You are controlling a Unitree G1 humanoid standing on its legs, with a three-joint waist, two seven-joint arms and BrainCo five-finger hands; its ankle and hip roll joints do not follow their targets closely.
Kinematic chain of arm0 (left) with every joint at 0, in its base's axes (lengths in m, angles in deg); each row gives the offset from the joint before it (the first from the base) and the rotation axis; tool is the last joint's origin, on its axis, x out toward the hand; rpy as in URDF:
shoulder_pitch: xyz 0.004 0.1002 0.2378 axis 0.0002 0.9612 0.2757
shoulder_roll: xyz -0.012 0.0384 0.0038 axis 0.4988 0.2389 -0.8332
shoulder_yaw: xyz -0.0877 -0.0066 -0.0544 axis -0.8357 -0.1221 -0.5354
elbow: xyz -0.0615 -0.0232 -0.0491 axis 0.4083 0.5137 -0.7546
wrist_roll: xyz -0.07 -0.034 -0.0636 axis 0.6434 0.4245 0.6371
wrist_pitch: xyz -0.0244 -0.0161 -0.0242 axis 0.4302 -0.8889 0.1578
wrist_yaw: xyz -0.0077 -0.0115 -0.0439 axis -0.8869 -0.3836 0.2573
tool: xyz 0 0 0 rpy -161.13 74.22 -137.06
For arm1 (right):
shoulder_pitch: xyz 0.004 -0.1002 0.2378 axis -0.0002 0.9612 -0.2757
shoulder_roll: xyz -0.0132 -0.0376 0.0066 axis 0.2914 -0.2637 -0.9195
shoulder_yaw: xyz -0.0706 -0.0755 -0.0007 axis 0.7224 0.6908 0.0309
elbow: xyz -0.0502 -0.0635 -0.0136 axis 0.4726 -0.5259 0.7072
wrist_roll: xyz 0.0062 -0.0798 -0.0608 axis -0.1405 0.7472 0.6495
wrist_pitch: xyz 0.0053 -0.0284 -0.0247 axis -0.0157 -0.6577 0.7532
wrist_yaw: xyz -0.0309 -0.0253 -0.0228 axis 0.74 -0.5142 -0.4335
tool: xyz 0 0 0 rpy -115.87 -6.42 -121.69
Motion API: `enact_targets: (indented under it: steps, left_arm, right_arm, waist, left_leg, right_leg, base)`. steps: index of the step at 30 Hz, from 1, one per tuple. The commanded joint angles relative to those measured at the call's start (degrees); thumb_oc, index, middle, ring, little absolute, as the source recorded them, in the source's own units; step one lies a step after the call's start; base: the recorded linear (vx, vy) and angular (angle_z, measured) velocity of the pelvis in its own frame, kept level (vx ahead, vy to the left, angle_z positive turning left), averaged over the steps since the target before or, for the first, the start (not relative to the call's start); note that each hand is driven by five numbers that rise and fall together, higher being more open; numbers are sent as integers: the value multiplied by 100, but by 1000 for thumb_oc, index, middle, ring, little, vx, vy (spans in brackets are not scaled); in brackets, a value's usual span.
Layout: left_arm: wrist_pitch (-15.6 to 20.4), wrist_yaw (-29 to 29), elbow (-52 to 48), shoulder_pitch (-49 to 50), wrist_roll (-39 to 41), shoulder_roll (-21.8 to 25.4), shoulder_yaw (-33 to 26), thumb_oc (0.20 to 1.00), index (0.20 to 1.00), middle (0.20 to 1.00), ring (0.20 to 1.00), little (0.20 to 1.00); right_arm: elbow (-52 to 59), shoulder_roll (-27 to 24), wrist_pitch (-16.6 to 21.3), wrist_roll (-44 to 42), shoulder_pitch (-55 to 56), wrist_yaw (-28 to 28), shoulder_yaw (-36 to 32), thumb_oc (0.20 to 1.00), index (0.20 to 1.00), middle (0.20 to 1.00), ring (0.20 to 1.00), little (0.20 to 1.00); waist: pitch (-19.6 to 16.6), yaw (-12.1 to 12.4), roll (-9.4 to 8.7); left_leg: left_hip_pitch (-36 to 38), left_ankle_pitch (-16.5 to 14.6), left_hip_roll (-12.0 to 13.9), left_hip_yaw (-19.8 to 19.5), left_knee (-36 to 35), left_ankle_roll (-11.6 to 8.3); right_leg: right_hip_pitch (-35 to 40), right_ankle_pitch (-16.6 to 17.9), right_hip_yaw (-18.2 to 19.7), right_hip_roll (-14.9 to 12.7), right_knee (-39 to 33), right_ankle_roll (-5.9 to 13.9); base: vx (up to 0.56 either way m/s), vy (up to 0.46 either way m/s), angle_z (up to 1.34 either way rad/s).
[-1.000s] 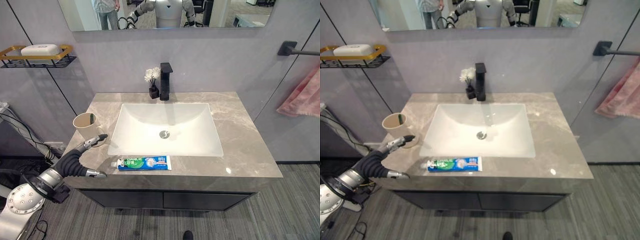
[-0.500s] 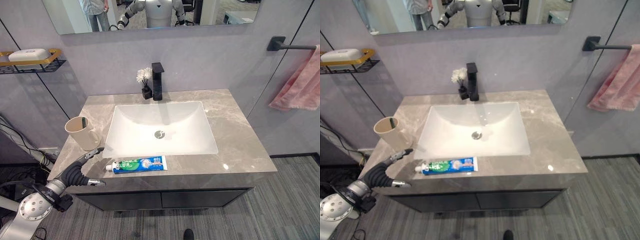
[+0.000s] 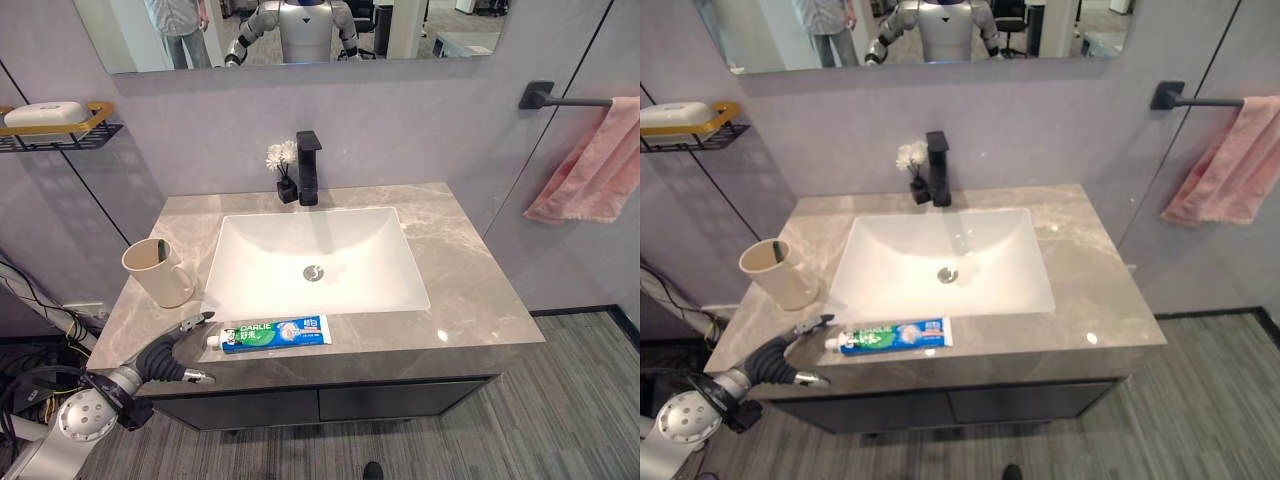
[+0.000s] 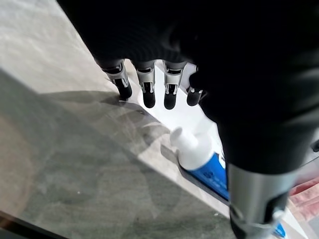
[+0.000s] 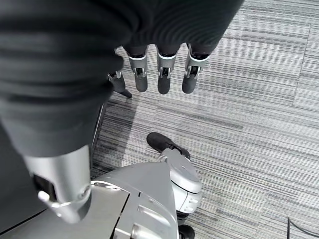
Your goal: Put brush and paste in cup on sink, flatten towel.
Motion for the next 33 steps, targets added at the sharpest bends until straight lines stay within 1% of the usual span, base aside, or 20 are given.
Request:
enact_targets:
  steps: [1,3,15,22,23,24,25,33]
  left_arm:
    - [109,-130,-60,-470,-118,-11,-42,1000,1000,1000,1000,1000]
    - [84,-121,17,-504,-3,-96,28,1000,1000,1000,1000,1000]
    - [58,-195,171,-622,-76,-265,190,1000,1000,1000,1000,1000]
    - [72,-297,201,-677,-586,-404,406,1000,1000,1000,1000,1000]
    - [59,-309,240,-664,-700,-502,477,1000,1000,1000,1000,1000]
    - [43,-322,266,-666,-726,-571,519,727,727,727,727,727]
    - [32,-343,283,-700,-752,-632,572,200,200,200,200,200]
    - [47,-449,411,-754,-1148,-802,869,200,200,200,200,200]
  right_arm:
    - [-111,-153,32,21,-405,-54,137,1000,1000,1000,1000,1000]
    - [-125,-148,24,28,-407,-57,160,1000,1000,1000,1000,1000]
    - [-82,-142,16,58,-357,-67,195,1000,1000,1000,1000,1000]
    - [-107,-102,13,39,-349,-134,143,1000,1000,1000,1000,1000]
    - [-117,-92,13,34,-341,-151,129,1000,1000,1000,1000,1000]
    - [-126,-80,10,35,-342,-163,128,1000,1000,1000,1000,1000]
    - [-128,-66,12,20,-336,-170,130,1000,1000,1000,1000,1000]
    - [-218,7,-10,-38,-380,-267,134,1000,1000,1000,1000,1000]
  waist:
    - [168,-166,-156]
    - [174,-176,-158]
    - [191,-227,-163]
    - [192,-238,-167]
    - [190,-247,-157]
    - [191,-254,-155]
    - [192,-262,-153]
    - [206,-273,-132]
  left_leg:
    - [-47,13,-34,5,48,-5]
    - [-62,23,-24,5,48,-7]
    - [-107,46,-4,-22,48,-29]
    - [-127,51,23,-31,48,-43]
    - [-127,53,30,-26,48,-47]
    - [-129,55,37,-25,48,-47]
    - [-135,62,41,-25,48,-50]
    - [-159,87,59,-25,48,-55]
  right_leg:
    - [525,-375,420,-257,81,467]
    - [517,-378,415,-253,86,458]
    - [496,-380,390,-224,95,438]
    - [481,-402,405,-202,84,420]
    - [481,-415,408,-185,82,414]
    - [482,-422,409,-180,79,403]
    - [478,-425,414,-173,77,397]
    - [469,-439,427,-151,74,383]
  base:
    - [0,0,0]
    - [0,0,0]
    - [0,0,0]
    - [1,-6,0]
    - [8,-45,-1]
    - [2,-53,-1]
    - [-6,-40,0]
    - [0,0,0]
